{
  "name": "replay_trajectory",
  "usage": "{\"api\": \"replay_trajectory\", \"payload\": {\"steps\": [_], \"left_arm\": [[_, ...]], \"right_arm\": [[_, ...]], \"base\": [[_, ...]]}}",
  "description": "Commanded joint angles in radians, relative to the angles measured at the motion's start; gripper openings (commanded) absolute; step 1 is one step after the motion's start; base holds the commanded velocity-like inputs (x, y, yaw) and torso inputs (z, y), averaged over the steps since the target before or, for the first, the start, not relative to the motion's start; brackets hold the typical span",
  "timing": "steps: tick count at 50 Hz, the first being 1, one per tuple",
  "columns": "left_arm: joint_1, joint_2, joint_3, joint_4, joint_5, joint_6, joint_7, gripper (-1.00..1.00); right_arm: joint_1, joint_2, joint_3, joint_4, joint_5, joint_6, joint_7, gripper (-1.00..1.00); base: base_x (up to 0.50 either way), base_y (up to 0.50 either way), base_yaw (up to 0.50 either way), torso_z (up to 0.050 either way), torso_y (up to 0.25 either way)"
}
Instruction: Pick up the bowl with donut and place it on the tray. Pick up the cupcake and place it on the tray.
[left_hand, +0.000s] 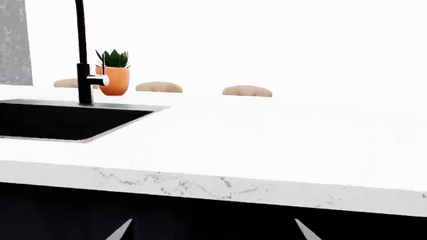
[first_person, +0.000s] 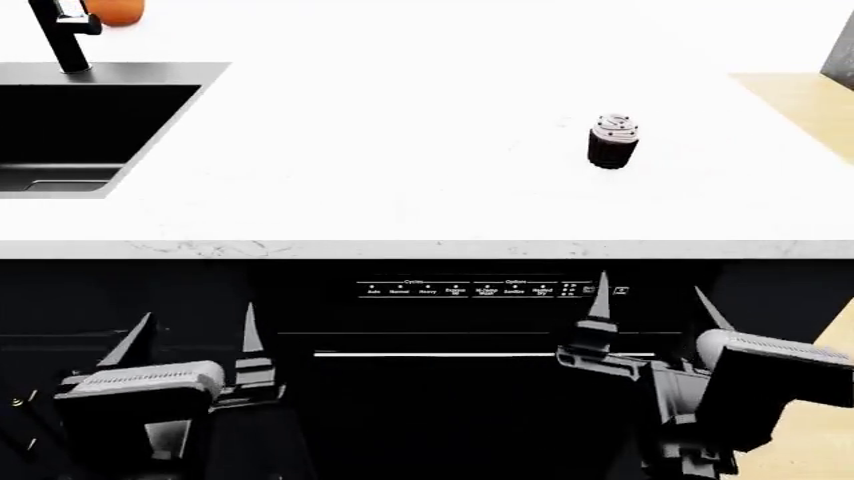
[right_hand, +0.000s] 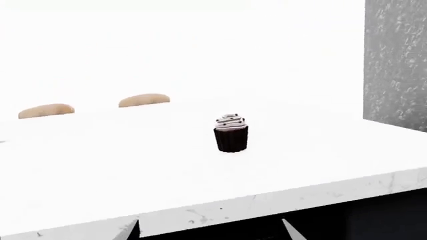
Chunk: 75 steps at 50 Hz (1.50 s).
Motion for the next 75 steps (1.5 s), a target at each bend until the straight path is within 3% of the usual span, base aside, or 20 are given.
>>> {"api": "replay_trajectory", "payload": {"steps": [1, 5, 9, 16, 37, 75], "left_arm": [[-0.192, -0.208, -0.247, 0.483, -0.471, -0.383, -0.152, 1.00], [-0.410, -0.310, -0.302, 0.476, -0.737, -0.502, -0.301, 1.00], [-0.586, -0.364, -0.275, 0.429, -0.870, -0.560, -0.377, 1.00], [-0.704, -0.411, -0.268, 0.385, -1.004, -0.598, -0.465, 1.00], [-0.662, -0.399, -0.267, 0.390, -0.969, -0.577, -0.430, 1.00], [-0.629, -0.412, -0.277, 0.387, -0.946, -0.556, -0.416, 1.00]], "right_arm": [[0.309, 0.451, 0.080, -0.380, 0.874, 0.299, 0.614, 1.00], [0.468, 0.587, 0.093, -0.369, 1.131, 0.289, 0.754, 1.00], [0.649, 0.668, 0.053, -0.336, 1.304, 0.299, 0.827, 1.00], [0.855, 0.709, -0.023, -0.285, 1.427, 0.339, 0.878, 1.00], [0.849, 0.739, -0.019, -0.267, 1.439, 0.340, 0.884, 1.00], [0.927, 0.734, -0.092, -0.247, 1.476, 0.377, 0.908, 1.00]], "base": [[0.00, 0.00, 0.00, 0.000, 0.000], [0.00, 0.00, 0.00, 0.000, 0.000], [0.00, 0.00, 0.00, 0.000, 0.000], [0.00, 0.00, 0.00, 0.000, 0.000], [0.04, 0.00, 0.00, 0.000, 0.000], [0.25, 0.00, 0.00, 0.000, 0.000]]}}
